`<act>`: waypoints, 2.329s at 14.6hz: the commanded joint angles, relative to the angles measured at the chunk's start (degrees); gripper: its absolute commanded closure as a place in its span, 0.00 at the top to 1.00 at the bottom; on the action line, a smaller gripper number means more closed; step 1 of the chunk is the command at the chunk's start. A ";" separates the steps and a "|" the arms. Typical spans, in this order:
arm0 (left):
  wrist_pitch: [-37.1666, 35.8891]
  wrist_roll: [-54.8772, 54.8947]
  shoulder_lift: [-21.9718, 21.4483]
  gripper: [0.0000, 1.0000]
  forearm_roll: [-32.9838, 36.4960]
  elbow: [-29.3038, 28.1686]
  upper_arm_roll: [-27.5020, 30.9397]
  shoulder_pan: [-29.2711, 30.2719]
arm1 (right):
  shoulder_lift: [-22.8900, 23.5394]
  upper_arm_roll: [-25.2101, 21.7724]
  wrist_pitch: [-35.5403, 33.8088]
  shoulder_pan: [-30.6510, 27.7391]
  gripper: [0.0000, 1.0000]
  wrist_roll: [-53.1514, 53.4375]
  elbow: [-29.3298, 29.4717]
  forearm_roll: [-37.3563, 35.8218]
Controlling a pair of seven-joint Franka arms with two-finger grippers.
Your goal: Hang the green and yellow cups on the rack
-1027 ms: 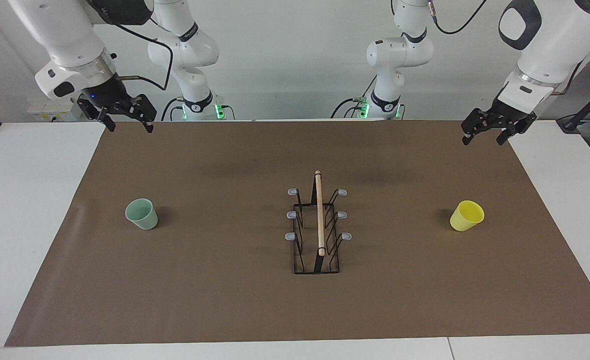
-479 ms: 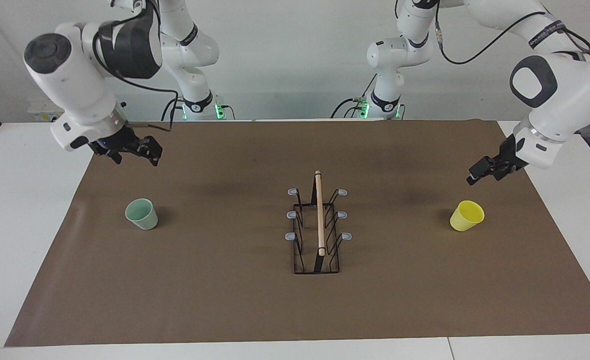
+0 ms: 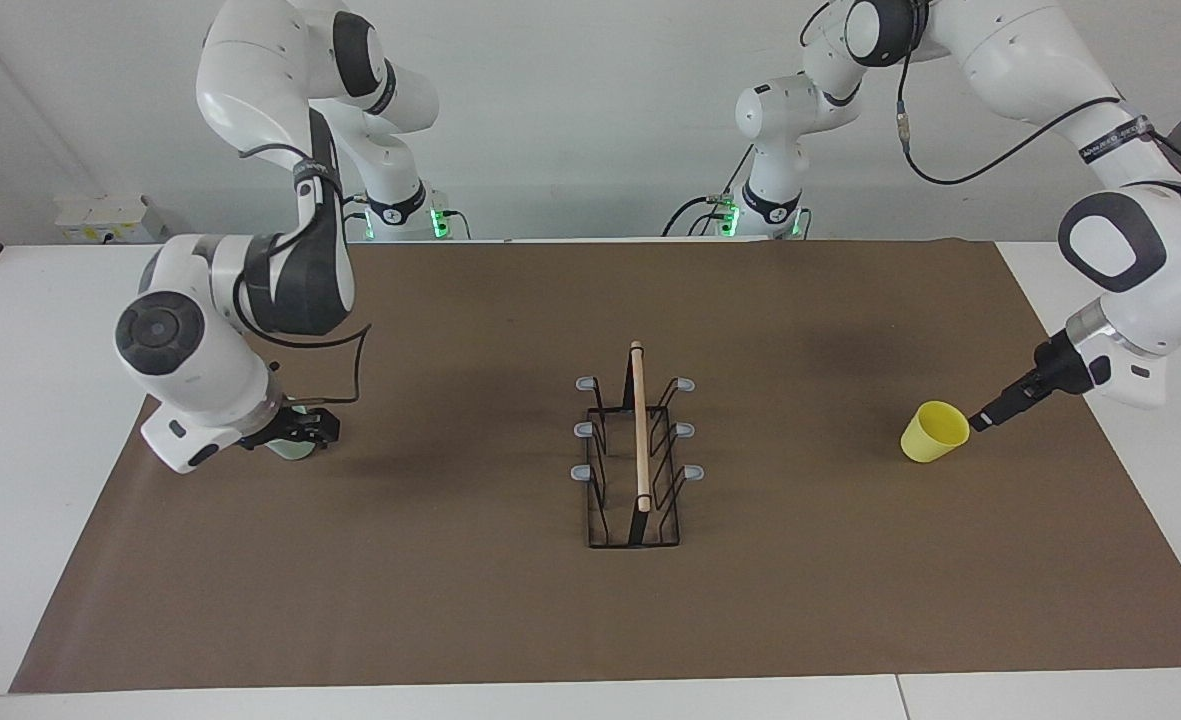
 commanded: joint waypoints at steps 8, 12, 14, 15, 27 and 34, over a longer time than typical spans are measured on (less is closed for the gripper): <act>-0.79 -35.36 12.77 1.00 -9.31 11.66 -0.28 5.71 | -2.27 4.99 -3.92 9.61 0.99 -35.27 -20.91 -35.63; -0.78 -41.80 13.40 1.00 -11.68 11.22 -0.45 6.76 | -2.46 6.67 -4.00 10.48 0.99 -38.35 -27.87 -46.36; -2.27 -42.15 12.96 1.00 -12.13 10.26 -0.37 7.82 | -2.37 6.75 -3.91 10.58 0.99 -38.44 -30.78 -50.68; -2.72 -43.46 12.78 1.00 -12.39 9.82 -0.37 8.52 | -2.11 6.67 -3.91 10.67 0.99 -38.44 -31.05 -52.09; 3.52 -44.88 5.48 1.00 -19.14 -8.38 -0.37 9.76 | 2.11 6.58 -3.91 9.61 0.99 -34.67 -32.63 -63.16; 4.57 -34.53 1.97 1.00 -29.76 -19.35 -0.45 9.76 | 2.03 6.58 -4.35 9.35 0.63 -31.41 -34.39 -67.12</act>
